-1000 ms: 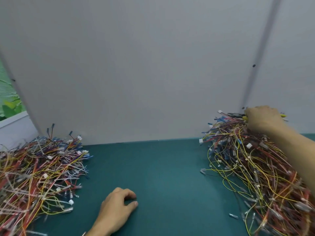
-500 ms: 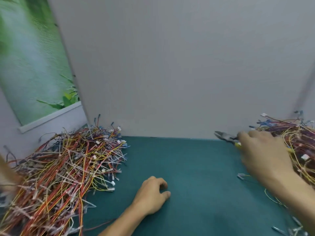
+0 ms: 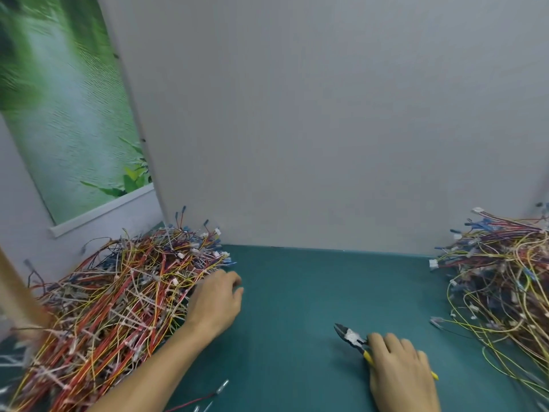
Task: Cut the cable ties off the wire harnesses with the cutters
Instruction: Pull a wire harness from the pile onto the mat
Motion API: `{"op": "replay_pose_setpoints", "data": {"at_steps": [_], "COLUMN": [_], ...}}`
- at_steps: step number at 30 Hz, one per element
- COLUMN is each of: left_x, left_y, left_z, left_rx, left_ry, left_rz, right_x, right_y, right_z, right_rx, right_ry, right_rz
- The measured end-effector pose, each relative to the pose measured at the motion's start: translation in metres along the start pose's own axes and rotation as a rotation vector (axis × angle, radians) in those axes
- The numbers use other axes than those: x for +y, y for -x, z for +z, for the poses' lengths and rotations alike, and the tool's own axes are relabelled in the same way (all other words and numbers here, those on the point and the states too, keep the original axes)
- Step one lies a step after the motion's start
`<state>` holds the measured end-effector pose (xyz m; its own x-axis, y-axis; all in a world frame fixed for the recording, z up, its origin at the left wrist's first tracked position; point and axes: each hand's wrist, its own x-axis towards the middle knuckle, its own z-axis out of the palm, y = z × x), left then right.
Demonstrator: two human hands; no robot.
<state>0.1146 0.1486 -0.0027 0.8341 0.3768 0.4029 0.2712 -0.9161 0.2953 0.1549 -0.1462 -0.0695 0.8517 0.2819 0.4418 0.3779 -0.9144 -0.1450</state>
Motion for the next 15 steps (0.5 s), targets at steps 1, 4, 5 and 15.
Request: {"op": "replay_pose_setpoints", "data": {"at_steps": [1,4,5,15], "left_x": [-0.004,-0.013,-0.016,-0.039], "left_y": [-0.003,-0.011,-0.015,-0.043], "left_z": [-0.003,-0.013,-0.016,-0.008], "left_rx": [0.061,0.348,0.437,-0.195], "left_ry": [0.000,0.070,0.074,-0.529], "left_rz": [0.024,0.107,0.113,-0.223], "right_x": [0.001,-0.001,0.001,-0.002], "right_y": [0.000,0.000,0.000,-0.001], "right_z": [0.003,0.006,0.011,0.013], "right_rx": [0.026,0.177,0.225,0.311], "right_ry": [0.009,-0.010,-0.007,-0.032], "right_rz": [-0.004,-0.008,-0.027,-0.026]}}
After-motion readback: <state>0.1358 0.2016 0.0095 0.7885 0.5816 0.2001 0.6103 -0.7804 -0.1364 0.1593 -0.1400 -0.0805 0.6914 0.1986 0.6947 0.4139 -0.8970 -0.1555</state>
